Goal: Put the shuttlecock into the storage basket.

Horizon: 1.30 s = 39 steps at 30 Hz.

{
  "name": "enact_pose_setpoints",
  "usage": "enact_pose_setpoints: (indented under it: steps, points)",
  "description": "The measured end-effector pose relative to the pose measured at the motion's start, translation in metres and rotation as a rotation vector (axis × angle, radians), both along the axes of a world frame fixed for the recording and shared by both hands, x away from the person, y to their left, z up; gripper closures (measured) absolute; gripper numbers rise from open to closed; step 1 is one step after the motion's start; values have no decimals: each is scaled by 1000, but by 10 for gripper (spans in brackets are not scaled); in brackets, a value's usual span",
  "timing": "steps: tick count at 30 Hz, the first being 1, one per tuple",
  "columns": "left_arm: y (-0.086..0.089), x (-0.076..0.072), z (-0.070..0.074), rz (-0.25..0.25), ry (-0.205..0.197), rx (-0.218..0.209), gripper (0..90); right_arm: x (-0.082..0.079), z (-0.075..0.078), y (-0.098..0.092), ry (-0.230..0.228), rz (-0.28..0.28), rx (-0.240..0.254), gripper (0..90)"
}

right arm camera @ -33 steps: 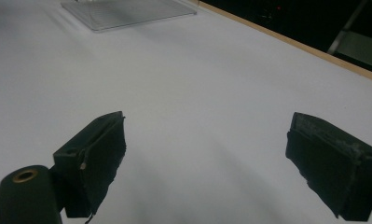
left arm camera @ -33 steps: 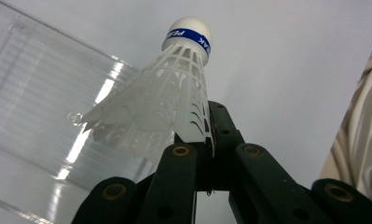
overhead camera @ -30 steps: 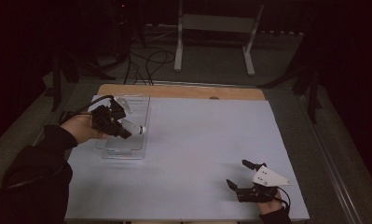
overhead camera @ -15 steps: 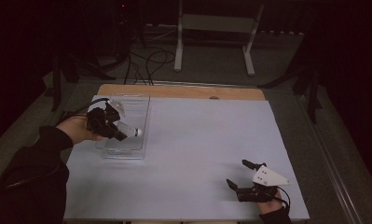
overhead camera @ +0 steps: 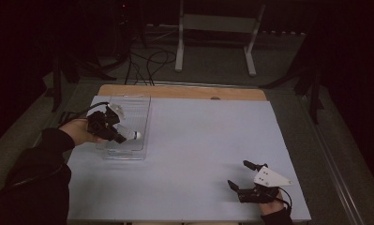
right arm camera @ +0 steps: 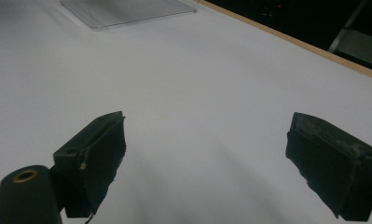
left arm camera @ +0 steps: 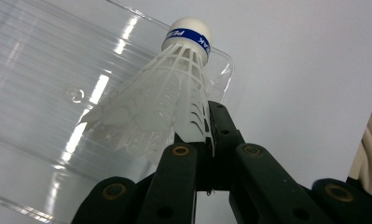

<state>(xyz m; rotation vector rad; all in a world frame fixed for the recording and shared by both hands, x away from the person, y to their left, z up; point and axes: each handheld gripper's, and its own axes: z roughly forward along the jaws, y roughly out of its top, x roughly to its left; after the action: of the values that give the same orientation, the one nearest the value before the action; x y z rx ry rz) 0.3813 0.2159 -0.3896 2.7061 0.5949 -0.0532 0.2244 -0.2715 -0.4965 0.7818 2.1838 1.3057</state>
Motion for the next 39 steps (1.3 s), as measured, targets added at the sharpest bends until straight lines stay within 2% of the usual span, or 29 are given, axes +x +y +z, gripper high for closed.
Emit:
enact_pose_setpoints:
  steps: [2, 4, 10, 15, 22, 30, 39]
  points:
    - [-1, 1, -4, 0, 6, 5, 900, 0, 0, 0, 1, 1, 0, 119]
    - [-1, 4, -8, 20, 11, 17, 900, 0, 0, 0, 0, 0, -1, 119]
    - [-4, 6, -18, 11, 16, 25, 900, 0, 0, -1, 1, 0, 1, 119]
    - [-7, 7, -23, 16, 18, 52, 900, 0, 0, -1, 3, 2, 2, 119]
    - [-7, 8, -26, 27, 22, 47, 900, 0, 0, -1, 0, 1, 0, 120]
    - [-10, 8, -27, 6, 24, 48, 900, 0, -1, -1, 2, 1, -1, 120]
    - [-9, 11, -31, 37, 25, 34, 897, 1, -1, -1, 5, 1, -2, 119]
